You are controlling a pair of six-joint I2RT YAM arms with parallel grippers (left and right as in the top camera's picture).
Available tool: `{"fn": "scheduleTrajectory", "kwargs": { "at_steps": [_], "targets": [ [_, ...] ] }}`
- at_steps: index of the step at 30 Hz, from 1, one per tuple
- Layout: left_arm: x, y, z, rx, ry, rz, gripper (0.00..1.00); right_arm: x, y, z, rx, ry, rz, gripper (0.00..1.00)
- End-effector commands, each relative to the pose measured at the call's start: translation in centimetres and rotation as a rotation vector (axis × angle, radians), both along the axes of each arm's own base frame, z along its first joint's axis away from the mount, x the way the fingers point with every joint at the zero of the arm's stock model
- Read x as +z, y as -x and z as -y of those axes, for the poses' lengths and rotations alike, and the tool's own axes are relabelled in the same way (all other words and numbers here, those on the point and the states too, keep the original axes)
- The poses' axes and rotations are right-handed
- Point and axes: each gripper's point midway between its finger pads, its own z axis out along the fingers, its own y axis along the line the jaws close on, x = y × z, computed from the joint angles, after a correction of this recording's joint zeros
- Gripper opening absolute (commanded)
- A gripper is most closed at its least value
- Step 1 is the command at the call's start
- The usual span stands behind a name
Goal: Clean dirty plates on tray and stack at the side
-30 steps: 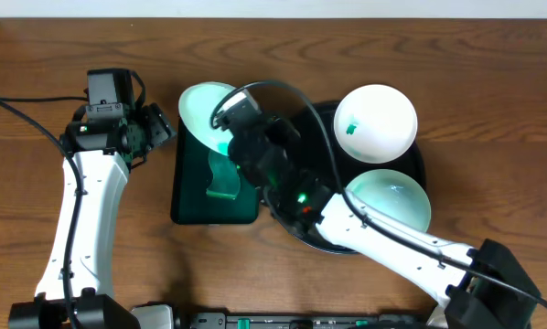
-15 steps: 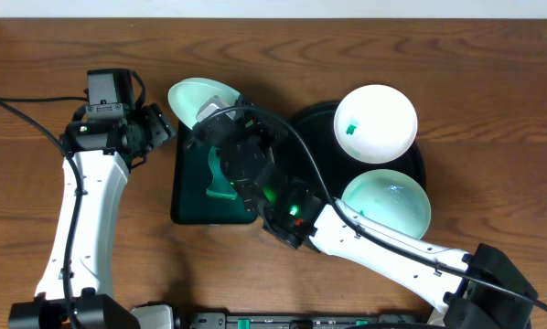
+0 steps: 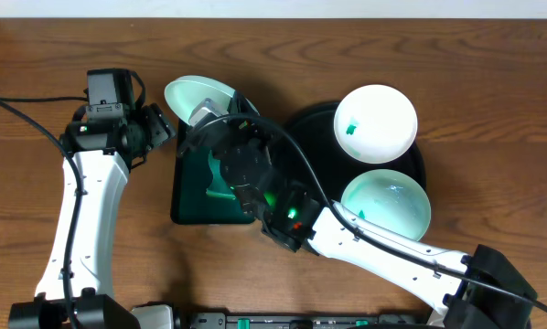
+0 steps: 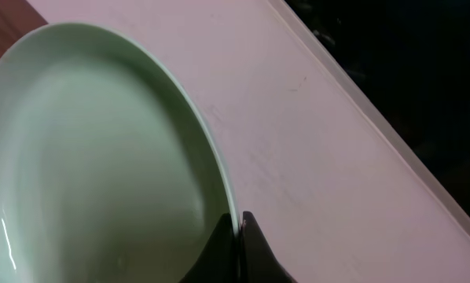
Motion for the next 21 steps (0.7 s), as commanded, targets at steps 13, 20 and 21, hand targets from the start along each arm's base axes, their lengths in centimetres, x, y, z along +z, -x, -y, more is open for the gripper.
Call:
{"fn": "scheduleTrajectory", "kwargs": {
  "at_steps": [13, 20, 21],
  "targets": [
    [0.5, -0.2, -0.3, 0.007, -0.011, 0.009, 0.79, 2.0, 0.0, 0.5, -0.038, 0.005, 0.052, 0.01],
    [0.5, -0.2, -0.3, 0.007, -0.011, 0.009, 0.79, 2.5, 0.0, 0.6, -0.047, -0.002, 0.067, 0.01],
    [0.5, -0.2, -0.3, 0.007, -0.011, 0.009, 0.79, 2.5, 0.0, 0.7, -0.052, 0.023, 0.073, 0.01]
  ]
}}
